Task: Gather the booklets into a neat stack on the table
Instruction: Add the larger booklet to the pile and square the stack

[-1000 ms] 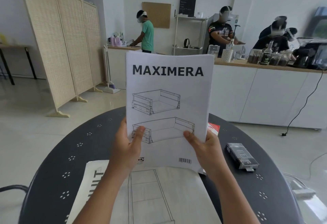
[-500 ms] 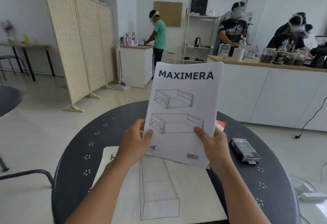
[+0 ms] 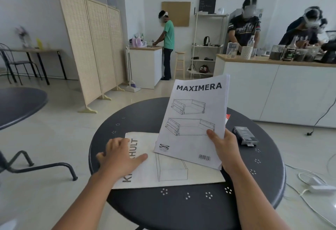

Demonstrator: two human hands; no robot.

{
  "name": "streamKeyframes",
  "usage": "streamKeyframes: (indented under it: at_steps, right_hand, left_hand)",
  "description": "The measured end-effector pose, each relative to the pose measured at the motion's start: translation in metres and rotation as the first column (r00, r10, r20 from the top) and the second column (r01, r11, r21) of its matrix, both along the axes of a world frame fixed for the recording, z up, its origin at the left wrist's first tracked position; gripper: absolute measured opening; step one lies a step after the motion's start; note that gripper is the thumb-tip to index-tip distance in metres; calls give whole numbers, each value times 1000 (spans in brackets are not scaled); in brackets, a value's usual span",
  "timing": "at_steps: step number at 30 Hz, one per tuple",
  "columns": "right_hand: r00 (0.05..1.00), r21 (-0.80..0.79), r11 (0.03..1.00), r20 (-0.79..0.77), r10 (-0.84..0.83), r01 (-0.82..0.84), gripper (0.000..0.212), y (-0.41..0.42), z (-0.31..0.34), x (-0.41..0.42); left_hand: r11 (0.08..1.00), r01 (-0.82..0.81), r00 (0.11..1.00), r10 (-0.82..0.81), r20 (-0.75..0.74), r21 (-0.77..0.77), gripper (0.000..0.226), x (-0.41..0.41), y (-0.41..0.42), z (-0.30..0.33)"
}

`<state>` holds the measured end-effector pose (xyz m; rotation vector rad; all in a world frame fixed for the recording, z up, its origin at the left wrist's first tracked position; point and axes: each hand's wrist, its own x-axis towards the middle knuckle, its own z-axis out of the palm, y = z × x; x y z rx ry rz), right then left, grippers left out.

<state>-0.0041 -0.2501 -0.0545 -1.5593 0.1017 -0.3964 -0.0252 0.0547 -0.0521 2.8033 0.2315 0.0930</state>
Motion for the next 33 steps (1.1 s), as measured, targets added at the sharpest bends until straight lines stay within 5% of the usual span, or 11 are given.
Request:
streamKeyframes:
  at_steps: [6, 16, 20, 23, 29, 33]
  right_hand:
    - [999, 30, 998, 13, -48, 47, 12, -8, -4, -28]
    - [999, 21, 999, 1, -43, 43, 12, -9, -8, -38]
    - [999, -16, 999, -13, -33, 33, 11, -10, -10, -36]
    - [999, -38, 999, -18, -29, 29, 11, -10, -11, -34]
    - [999, -93, 996, -43, -10, 6, 12, -10, -13, -33]
    - [998, -118, 993, -63, -23, 15, 11, -9, -14, -31]
  left_hand:
    - [999, 51, 987, -51, -153, -5, 111, -20, 15, 3]
    - [979, -189, 976, 178, 124, 81, 49, -21, 23, -3]
    - [984, -141, 989, 134, 71, 113, 81, -24, 23, -9]
    - [975, -222, 975, 221, 34, 12, 104, -26, 23, -12]
    - [926, -365, 920, 374, 116, -97, 103, -26, 13, -2]
    - [837, -184, 903, 352, 248, -516, 88, -24, 10, -1]
